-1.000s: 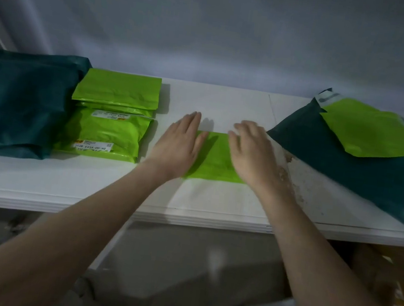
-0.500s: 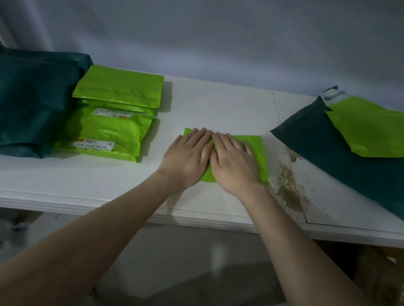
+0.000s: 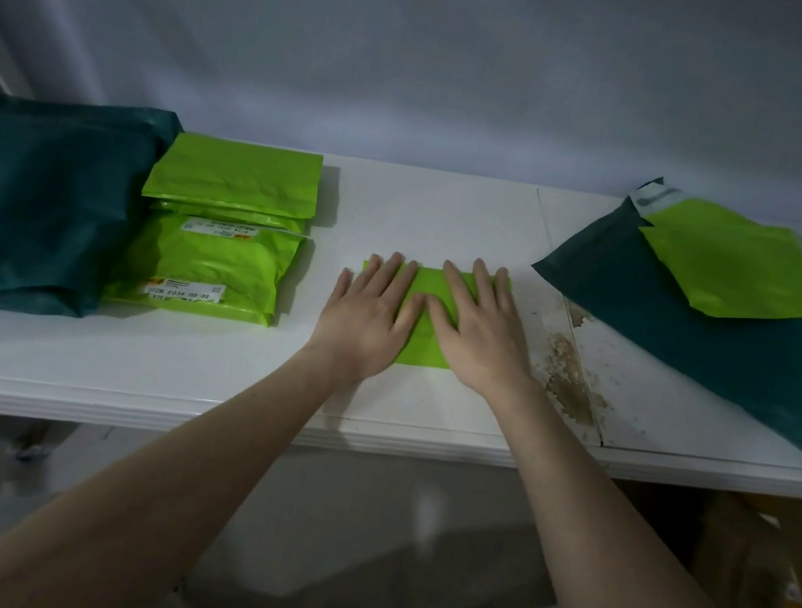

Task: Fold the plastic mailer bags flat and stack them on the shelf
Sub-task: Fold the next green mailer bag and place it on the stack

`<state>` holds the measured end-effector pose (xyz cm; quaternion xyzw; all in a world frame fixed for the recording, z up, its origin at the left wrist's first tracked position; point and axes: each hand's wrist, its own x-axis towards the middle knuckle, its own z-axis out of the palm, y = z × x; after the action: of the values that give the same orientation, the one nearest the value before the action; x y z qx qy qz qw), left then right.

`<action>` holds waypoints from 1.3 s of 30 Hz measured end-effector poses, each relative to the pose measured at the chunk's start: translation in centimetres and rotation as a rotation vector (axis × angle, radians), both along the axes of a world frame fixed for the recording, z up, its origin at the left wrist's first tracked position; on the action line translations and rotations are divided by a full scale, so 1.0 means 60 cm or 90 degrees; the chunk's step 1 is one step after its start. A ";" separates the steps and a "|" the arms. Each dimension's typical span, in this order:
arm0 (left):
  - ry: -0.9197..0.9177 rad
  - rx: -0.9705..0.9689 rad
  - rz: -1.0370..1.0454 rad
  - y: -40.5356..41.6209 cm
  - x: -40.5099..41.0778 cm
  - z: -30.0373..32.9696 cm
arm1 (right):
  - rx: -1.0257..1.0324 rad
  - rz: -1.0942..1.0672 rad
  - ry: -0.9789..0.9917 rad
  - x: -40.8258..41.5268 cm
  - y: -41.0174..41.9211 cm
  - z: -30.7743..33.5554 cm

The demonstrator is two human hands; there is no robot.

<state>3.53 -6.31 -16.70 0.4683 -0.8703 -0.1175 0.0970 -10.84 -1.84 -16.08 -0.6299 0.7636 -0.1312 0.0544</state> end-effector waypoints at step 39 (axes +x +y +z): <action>0.647 0.412 0.278 -0.038 0.031 0.106 | -0.017 -0.254 -0.503 -0.053 0.023 0.085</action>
<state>5.41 -8.61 -10.35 0.5262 -0.5211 -0.5592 0.3728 -14.00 -0.47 -11.00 -0.3726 0.7889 -0.3797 0.3074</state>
